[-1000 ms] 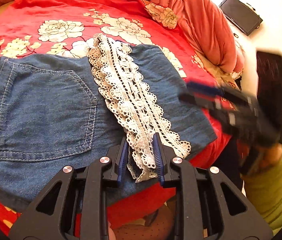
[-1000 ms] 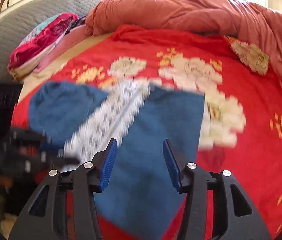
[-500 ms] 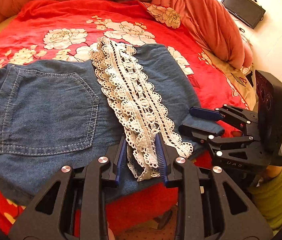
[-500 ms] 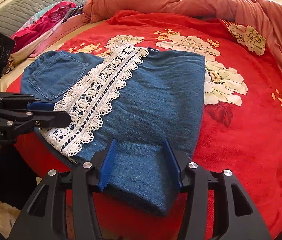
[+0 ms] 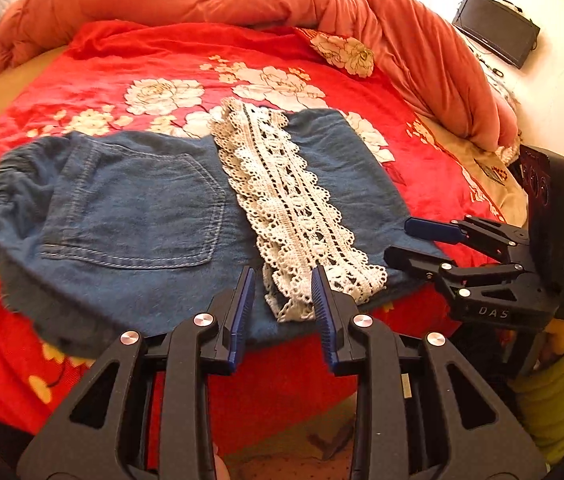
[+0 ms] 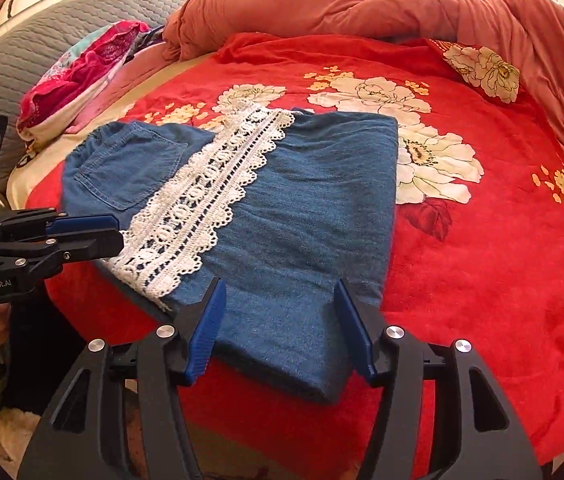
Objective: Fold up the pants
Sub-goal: 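Open the right tool, then the left tool, releasing the lace, then grasp the elastic waistband with the right tool and fold it over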
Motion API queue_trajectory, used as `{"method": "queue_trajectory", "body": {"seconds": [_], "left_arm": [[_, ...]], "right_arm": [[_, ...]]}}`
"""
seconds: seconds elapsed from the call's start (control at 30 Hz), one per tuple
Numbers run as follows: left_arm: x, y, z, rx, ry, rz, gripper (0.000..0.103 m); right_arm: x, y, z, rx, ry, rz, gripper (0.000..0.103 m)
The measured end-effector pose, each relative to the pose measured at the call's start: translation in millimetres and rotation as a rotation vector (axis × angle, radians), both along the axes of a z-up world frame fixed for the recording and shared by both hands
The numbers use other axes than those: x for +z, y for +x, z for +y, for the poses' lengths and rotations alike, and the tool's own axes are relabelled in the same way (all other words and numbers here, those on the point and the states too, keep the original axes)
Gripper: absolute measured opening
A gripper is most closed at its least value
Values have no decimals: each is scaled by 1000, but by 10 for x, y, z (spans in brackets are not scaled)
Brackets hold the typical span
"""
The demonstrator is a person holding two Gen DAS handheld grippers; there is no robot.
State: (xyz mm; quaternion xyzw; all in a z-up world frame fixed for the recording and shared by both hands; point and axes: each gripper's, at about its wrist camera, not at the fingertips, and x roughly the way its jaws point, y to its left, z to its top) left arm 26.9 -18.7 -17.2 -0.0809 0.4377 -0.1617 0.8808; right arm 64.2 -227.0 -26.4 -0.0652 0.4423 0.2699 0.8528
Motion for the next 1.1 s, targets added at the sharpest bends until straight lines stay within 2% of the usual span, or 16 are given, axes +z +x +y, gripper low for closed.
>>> {"method": "queue_trajectory", "body": {"seconds": [0.07,0.13,0.27,0.33,0.37,0.4,0.57,0.63,0.87,1.1], "left_arm": [[36,-31,27,12,8,-10,22],[74,-62,58,28,22,-22,26],[163,-118,175,67,29,-45,30],[200,-141,235,85,27,-53,36],[222,-157,284,98,30,-59,38],[245,-173,337,113,35,-67,41],[310,-236,613,204,79,-95,51],[312,-256,735,239,86,-93,56],[221,-297,1266,374,54,-42,67],[98,-268,1522,442,31,5,76]], "right_arm": [[31,-14,4,-2,0,-5,55],[61,-37,5,-6,7,-13,66],[176,-66,26,-9,34,-38,66],[219,-65,39,-13,41,-49,67],[238,-63,45,-15,47,-51,71],[264,-64,60,-21,57,-55,79],[358,-9,188,-16,81,-69,82],[393,52,251,-22,92,-70,91],[531,235,637,37,109,-75,93],[633,430,1109,133,116,-64,94]]}}
